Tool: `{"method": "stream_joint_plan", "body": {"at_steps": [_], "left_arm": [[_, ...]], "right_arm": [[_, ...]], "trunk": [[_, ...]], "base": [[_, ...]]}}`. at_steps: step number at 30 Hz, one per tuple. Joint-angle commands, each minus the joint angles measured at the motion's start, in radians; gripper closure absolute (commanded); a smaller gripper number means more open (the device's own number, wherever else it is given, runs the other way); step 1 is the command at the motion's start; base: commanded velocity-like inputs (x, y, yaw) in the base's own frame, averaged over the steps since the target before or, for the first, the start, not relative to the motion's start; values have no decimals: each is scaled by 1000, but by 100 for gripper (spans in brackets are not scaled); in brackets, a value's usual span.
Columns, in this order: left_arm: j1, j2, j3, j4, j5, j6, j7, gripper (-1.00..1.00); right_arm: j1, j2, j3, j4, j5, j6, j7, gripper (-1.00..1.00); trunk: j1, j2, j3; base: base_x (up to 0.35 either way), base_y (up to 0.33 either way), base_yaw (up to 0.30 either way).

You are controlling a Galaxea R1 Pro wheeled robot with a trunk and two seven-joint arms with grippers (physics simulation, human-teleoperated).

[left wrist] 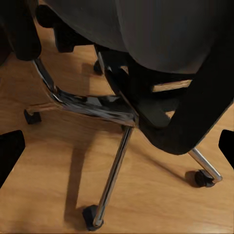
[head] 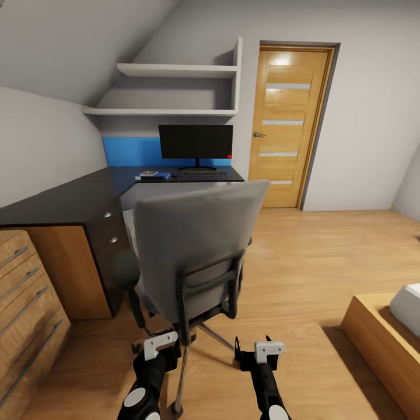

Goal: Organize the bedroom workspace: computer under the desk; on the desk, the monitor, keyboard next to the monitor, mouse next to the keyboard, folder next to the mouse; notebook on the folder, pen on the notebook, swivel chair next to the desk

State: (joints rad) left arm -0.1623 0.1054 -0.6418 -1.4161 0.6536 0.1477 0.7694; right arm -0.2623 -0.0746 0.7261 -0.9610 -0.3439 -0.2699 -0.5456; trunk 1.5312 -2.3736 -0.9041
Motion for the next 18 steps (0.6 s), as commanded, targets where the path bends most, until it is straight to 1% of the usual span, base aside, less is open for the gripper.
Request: {"method": "stream_joint_plan", "body": {"at_steps": [1,5,11,14,18], "left_arm": [[-1,1,-2,-1,2,4,7,-100],[-1,2,-3,-1,2,4,7,-100],[-1,2,-4,-1,3,4,7,-100],[-1,2,-6,-1,2,4,8,-100],[-2,2,-8,-1,2,4,8,-100]], "right_arm": [[-1,-1,6,-1,-10,-6,-5,-100],[-1,-1,6,-1,-10,-6,-5,-100],[-1,-1,6,-1,-10,-6,-5,-100],[-1,-2,5,-1,-10,-6,-5,-100],[-1,-1,5,-1,-10,-6,-5,-100]], "trunk": [[0,0,-1],[0,0,-1],[0,0,-1],[0,0,-1],[0,0,-1]], "base": [[0,304,0],[0,279,0],[0,121,0],[0,-58,0],[0,-204,0]]}}
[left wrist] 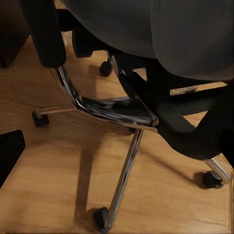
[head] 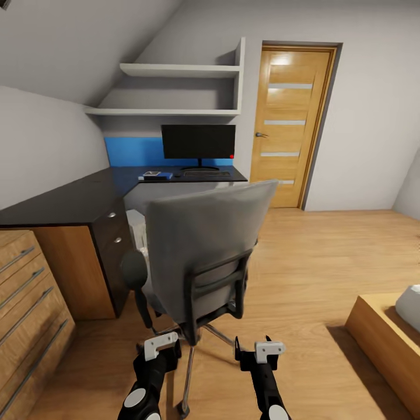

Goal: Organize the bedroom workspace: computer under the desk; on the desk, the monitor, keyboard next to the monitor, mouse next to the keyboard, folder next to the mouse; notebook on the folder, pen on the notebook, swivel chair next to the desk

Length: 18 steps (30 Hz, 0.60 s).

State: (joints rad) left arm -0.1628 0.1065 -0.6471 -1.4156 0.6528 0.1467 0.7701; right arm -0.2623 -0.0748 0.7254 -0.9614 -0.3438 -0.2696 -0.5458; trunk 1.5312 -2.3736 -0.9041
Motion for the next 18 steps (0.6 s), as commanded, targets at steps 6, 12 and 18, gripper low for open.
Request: {"method": "stream_joint_plan", "body": {"at_steps": [6,12,18], "left_arm": [[-1,1,-3,-2,2,5,8,-100],[-1,1,-3,-2,3,5,8,-100],[-1,1,-3,-2,3,6,6,-100]], "right_arm": [[-2,-2,6,0,-11,-7,-5,-100],[-2,-2,6,0,-11,-7,-5,-100],[-2,-2,6,0,-11,-7,-5,-100]], "trunk": [[0,0,-1],[0,0,-1],[0,0,-1]], "base": [[0,-281,0],[0,-279,0],[0,-83,0]]}}
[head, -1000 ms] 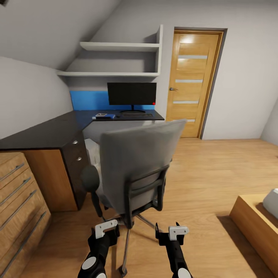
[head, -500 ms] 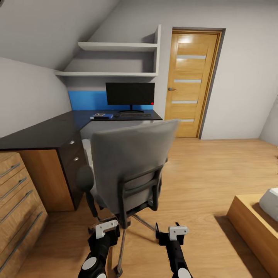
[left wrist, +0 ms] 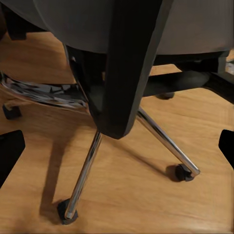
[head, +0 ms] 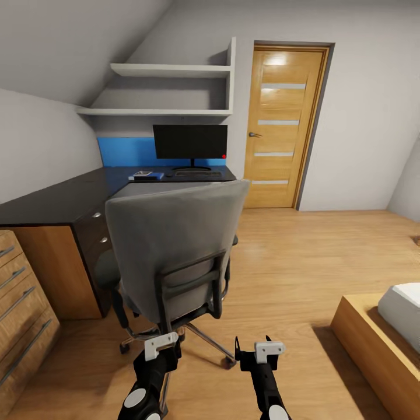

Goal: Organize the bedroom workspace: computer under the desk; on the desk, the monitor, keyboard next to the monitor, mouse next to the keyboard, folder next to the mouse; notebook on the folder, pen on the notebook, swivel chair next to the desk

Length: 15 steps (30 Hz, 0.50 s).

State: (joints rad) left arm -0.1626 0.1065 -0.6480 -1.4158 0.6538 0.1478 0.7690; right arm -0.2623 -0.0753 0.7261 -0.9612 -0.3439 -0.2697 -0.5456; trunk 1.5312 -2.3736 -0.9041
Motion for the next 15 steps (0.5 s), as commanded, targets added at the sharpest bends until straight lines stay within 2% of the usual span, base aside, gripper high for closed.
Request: {"method": "stream_joint_plan", "body": {"at_steps": [1,7,15], "left_arm": [[-1,1,-2,-2,3,5,7,-100],[-1,1,-2,-2,3,5,6,-100],[-1,1,-1,-2,5,5,6,-100]], "right_arm": [[-2,-1,6,-1,-10,-6,-5,-100],[-2,0,6,-1,-10,-6,-5,-100],[-2,0,6,-1,-10,-6,-5,-100]], "trunk": [[0,0,-1],[0,0,-1],[0,0,-1]], "base": [[0,-11,0],[18,-14,0],[163,-45,0]]}}
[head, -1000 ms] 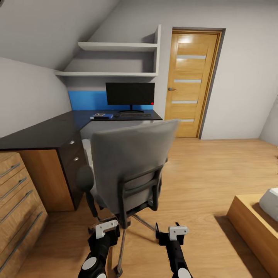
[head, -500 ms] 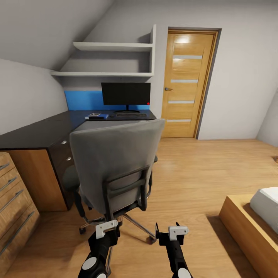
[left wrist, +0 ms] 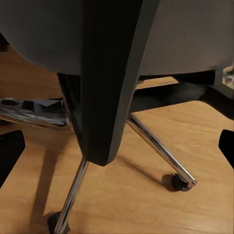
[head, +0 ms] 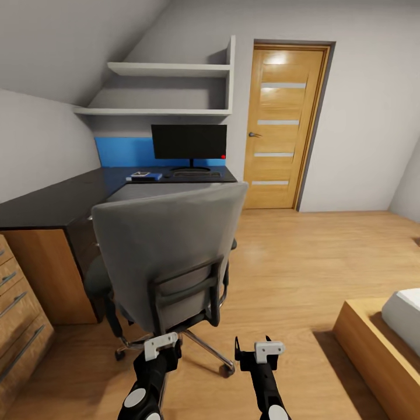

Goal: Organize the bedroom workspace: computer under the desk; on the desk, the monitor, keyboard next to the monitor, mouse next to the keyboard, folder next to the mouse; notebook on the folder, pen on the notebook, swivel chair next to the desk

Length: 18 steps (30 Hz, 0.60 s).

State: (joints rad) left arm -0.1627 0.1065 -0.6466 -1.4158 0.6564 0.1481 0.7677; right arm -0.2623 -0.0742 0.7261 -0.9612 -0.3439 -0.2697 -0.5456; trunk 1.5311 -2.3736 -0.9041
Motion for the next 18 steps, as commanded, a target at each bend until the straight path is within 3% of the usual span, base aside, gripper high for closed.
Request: {"method": "stream_joint_plan", "body": {"at_steps": [1,18], "left_arm": [[-1,1,-2,-2,3,5,7,-100],[0,1,-2,-2,1,4,7,-100]], "right_arm": [[-2,-1,6,-1,-10,-6,-5,-100],[-2,-1,6,-1,-10,-6,-5,-100]], "trunk": [[0,0,-1],[0,0,-1]], "base": [[74,-10,0],[9,174,0]]}}
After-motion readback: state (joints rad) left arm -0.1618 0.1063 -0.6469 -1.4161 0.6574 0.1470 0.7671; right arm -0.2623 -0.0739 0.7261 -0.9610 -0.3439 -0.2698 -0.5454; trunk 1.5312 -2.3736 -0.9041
